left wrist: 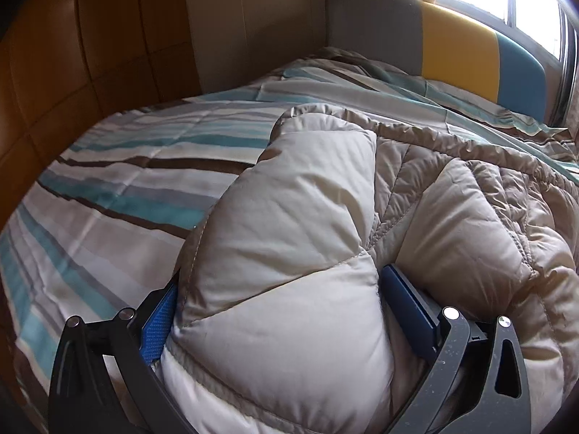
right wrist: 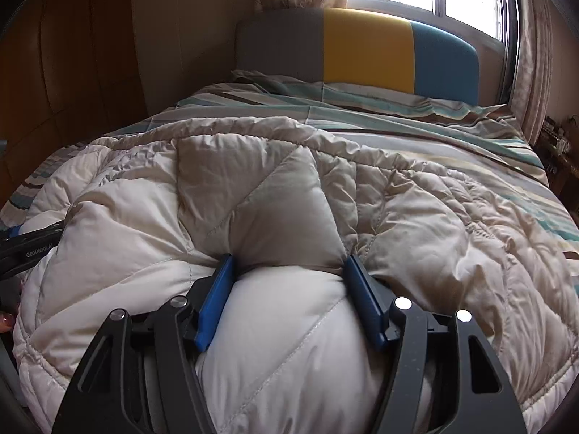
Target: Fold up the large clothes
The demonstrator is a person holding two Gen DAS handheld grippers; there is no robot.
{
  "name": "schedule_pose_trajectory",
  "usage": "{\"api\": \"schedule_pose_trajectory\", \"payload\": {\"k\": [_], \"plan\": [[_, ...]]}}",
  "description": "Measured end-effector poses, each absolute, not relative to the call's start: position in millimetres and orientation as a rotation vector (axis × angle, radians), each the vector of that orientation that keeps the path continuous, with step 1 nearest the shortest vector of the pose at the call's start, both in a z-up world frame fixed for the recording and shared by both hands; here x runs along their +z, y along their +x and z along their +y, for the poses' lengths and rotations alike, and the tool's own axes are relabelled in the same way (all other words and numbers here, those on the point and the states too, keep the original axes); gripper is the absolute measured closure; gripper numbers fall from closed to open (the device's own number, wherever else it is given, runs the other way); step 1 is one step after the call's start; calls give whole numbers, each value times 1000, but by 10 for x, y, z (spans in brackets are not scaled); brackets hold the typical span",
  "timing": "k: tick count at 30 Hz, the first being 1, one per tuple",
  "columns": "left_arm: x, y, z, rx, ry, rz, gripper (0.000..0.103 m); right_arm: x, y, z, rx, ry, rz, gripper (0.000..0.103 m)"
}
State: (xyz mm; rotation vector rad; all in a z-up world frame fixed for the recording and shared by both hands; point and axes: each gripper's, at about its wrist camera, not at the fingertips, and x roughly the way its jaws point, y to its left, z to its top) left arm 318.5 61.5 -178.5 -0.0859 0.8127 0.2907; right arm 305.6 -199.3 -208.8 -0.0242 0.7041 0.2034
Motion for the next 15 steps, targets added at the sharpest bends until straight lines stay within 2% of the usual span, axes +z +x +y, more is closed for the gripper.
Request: {"api": "schedule_pose_trajectory", "payload": {"k": [6, 15], "plan": [[-1689, 3019, 708, 288, -142, 812, 3, -2086, 3078, -2032, 207, -18, 700, 40], [-1596, 2162, 817, 281, -206, 698, 3, -2050, 3008, -2024, 196, -33, 684, 36]]}}
